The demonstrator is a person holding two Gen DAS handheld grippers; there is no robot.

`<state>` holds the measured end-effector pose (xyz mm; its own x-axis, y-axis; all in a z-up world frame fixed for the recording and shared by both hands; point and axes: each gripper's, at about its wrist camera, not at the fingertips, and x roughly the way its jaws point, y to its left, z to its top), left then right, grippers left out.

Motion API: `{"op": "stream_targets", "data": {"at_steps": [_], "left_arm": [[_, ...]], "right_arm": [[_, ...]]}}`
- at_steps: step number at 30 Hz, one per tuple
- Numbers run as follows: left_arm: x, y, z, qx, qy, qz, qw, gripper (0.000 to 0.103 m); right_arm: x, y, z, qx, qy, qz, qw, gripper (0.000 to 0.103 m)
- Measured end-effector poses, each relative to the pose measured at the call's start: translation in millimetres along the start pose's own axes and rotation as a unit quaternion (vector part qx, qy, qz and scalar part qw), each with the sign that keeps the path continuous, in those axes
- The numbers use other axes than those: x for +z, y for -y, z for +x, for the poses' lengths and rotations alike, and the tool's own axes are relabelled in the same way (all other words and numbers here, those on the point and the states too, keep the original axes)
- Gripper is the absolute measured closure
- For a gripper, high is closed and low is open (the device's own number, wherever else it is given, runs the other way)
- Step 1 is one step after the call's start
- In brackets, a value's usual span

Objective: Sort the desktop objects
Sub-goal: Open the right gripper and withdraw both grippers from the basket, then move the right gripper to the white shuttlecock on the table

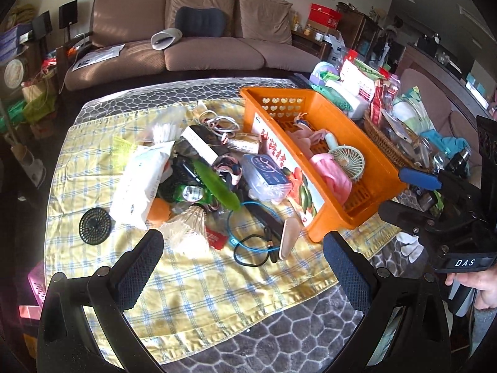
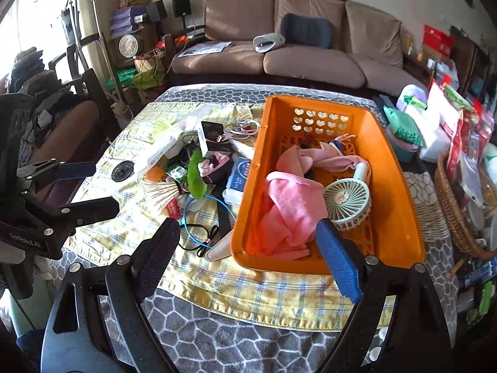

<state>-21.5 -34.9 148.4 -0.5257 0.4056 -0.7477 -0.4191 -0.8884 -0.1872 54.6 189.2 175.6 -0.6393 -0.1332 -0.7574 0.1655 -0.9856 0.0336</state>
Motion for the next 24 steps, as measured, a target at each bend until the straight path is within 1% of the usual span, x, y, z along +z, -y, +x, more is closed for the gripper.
{"op": "stream_targets", "data": {"at_steps": [4, 5, 6, 7, 8, 11, 15, 19, 22, 24], "left_arm": [[-11, -22, -3, 0.015, -0.002, -0.012, 0.9998, 0.0], [-14, -28, -3, 0.017, -0.003, -0.017, 0.9997, 0.0], [-17, -35, -4, 0.02, -0.003, -0.021, 0.9996, 0.0], [-21, -41, -4, 0.023, -0.004, -0.024, 0.9994, 0.0], [-23, -48, -5, 0.028, -0.004, -0.027, 0.9992, 0.0], [-32, -67, -5, 0.046, -0.005, -0.03, 0.9985, 0.0], [-44, -87, -1, 0.052, -0.008, -0.038, 0.9979, 0.0], [-56, -99, 6, 0.062, -0.01, -0.034, 0.9974, 0.0], [-62, -105, 13, 0.063, -0.013, -0.03, 0.9975, 0.0], [-65, -108, 17, 0.054, -0.008, -0.029, 0.9981, 0.0]], "right_arm": [[-3, -17, 6, 0.018, 0.002, 0.003, 1.0, 0.015], [-3, -21, 8, 0.024, 0.002, 0.004, 1.0, 0.014], [-4, -25, 10, 0.03, 0.002, 0.004, 1.0, 0.012], [-5, -29, 13, 0.039, 0.002, 0.005, 0.999, 0.003], [-5, -33, 16, 0.046, 0.003, 0.004, 0.999, 0.0], [-8, -45, 25, 0.056, 0.006, 0.002, 0.998, 0.0], [-14, -58, 40, 0.068, 0.006, 0.011, 0.998, 0.0], [-20, -71, 56, 0.077, 0.007, 0.012, 0.997, 0.0], [-23, -79, 67, 0.082, 0.009, 0.013, 0.997, 0.0], [-25, -82, 75, 0.087, 0.007, 0.013, 0.996, 0.0]]}}
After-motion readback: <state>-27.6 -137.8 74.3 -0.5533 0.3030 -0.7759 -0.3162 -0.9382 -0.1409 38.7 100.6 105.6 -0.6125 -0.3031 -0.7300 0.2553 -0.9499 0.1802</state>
